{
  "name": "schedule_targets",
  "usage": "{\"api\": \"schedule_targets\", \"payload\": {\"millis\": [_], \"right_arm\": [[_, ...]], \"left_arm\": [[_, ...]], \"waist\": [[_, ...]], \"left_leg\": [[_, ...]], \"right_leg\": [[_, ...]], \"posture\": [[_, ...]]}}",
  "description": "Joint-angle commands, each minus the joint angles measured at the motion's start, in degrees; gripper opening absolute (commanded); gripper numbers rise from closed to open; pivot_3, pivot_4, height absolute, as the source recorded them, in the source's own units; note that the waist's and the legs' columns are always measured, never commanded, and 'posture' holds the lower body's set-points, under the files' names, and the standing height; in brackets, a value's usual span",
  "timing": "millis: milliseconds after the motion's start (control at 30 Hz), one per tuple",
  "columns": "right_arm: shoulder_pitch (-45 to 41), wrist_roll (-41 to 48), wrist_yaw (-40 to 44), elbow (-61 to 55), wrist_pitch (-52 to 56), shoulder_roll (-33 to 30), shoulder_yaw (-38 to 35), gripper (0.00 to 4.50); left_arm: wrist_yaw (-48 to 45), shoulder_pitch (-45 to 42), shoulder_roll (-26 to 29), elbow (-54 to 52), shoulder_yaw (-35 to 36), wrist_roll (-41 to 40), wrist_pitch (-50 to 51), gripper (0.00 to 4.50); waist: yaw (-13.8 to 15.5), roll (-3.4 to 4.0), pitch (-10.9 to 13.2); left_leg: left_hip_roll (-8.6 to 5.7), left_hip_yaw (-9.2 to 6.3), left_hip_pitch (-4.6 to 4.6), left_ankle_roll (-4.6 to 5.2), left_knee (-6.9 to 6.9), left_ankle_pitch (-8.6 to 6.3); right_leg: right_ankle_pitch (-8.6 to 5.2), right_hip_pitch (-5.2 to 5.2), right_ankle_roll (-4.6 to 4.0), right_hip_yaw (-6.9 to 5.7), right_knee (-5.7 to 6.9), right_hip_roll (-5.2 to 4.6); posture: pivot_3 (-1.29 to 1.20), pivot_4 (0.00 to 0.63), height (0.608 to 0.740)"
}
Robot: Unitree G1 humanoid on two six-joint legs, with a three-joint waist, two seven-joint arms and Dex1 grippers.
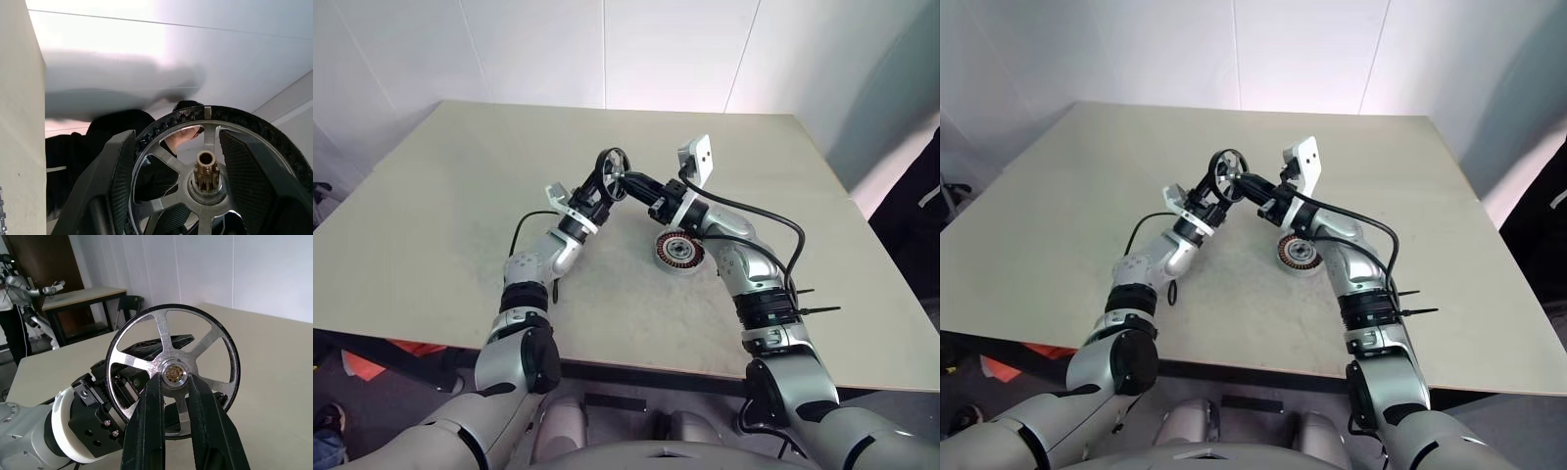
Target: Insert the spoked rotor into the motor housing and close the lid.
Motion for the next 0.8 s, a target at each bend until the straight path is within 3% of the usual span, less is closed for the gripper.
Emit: {"api": "schedule_targets", "payload": {"millis": [33, 433, 800], "right_arm": [[-1.3, -0.3, -1.1, -0.1, -0.6, -0.9, -1.1, 0.36], [-1.2, -1.8, -1.7, -0.2, -0.7, -4.6, -1.1, 0.36], [1.0, -13.6, 15.5, -13.3, 2.7, -35.8, 7.0, 0.36]], "left_arm": [[-0.5, -0.5, 0.7, -2.1, 0.3, -0.3, 0.3, 2.89], [3.4, 4.4, 1.9, -9.6, -0.7, 1.7, -1.7, 2.89], [4.0, 7.1, 2.9, -11.5, -1.7, 3.3, -2.5, 2.89]], "waist": [[0.0, 0.00, 0.0], [0.0, 0.00, 0.0], [0.4, -0.03, 0.0]], "left_leg": [[0.00, 0.00, 0.00, 0.00, 0.00, 0.00], [0.00, 0.00, 0.00, 0.00, 0.01, 0.00], [-0.12, -0.05, 0.03, 0.10, 0.13, -0.07]], "right_leg": [[0.00, 0.00, 0.00, 0.00, 0.00, 0.00], [0.00, 0.01, 0.00, 0.00, 0.01, 0.00], [0.04, 0.14, 0.13, 0.02, -0.05, -0.06]], "posture": [[0.00, 0.000, 0.740], [0.00, 0.000, 0.740], [0.00, 0.000, 0.740]]}}
